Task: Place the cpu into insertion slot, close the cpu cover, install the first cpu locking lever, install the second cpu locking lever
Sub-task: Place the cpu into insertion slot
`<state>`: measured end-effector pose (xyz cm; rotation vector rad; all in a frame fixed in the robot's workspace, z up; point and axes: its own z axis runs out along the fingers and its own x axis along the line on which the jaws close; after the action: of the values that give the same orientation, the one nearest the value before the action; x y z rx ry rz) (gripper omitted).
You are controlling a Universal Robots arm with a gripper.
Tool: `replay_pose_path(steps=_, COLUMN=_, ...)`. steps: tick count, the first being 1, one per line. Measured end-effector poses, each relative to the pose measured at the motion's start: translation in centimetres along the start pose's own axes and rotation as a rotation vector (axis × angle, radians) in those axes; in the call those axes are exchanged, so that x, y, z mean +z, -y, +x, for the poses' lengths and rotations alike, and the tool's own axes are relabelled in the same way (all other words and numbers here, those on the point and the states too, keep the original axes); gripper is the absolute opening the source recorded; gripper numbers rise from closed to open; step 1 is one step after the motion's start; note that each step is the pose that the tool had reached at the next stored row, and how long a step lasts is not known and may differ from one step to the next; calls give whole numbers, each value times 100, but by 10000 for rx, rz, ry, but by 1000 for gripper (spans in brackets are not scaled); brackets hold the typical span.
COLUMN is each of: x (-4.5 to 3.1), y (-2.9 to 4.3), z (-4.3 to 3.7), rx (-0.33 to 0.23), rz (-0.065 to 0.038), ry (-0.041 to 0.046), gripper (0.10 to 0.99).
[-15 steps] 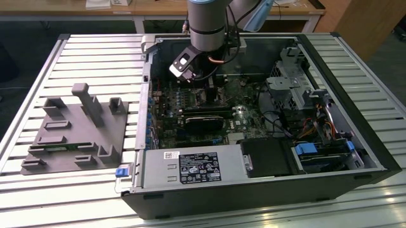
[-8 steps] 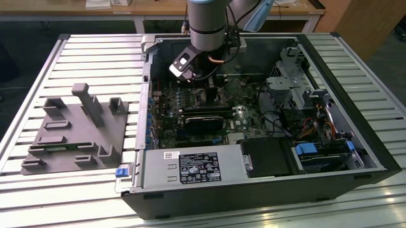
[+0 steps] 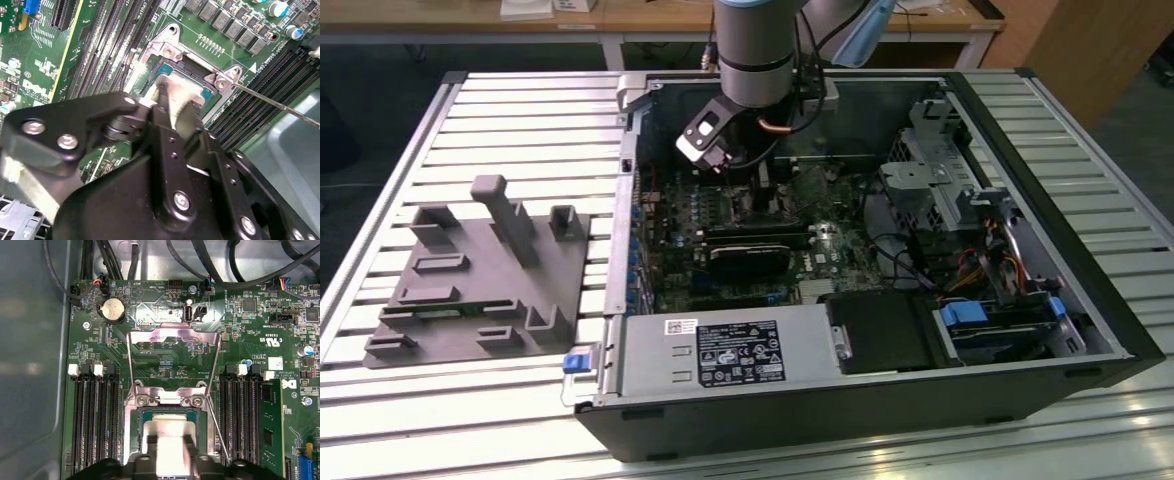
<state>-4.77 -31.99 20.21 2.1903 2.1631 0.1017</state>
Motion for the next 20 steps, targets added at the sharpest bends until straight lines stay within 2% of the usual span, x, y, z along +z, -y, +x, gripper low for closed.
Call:
replay_pose_path(steps=2, x=-1, y=0, z=0, rx=0, rz=0, ry=0, gripper=243)
replay_pose_path(steps=3, x=-1, y=0, z=0, rx=0, rz=0, ry=0, gripper=243)
replay_pose_path(steps=4, x=-1, y=0, z=0, rx=0, rz=0, ry=0, gripper=184)
replay_pose_path(steps=5, x=-2, y=0, z=0, rx=0, rz=0, ry=0, gripper=184)
replay_pose_path(steps=6, x=-2, y=0, z=0, rx=0, rz=0, ry=0, gripper=125)
replay_pose_path(steps=7, x=-3, y=0, z=0, rx=0, rz=1, ry=0, gripper=106)
replay_pose_path(steps=20, x=12, y=-23, z=0, rx=144, rz=1, ry=13, gripper=106)
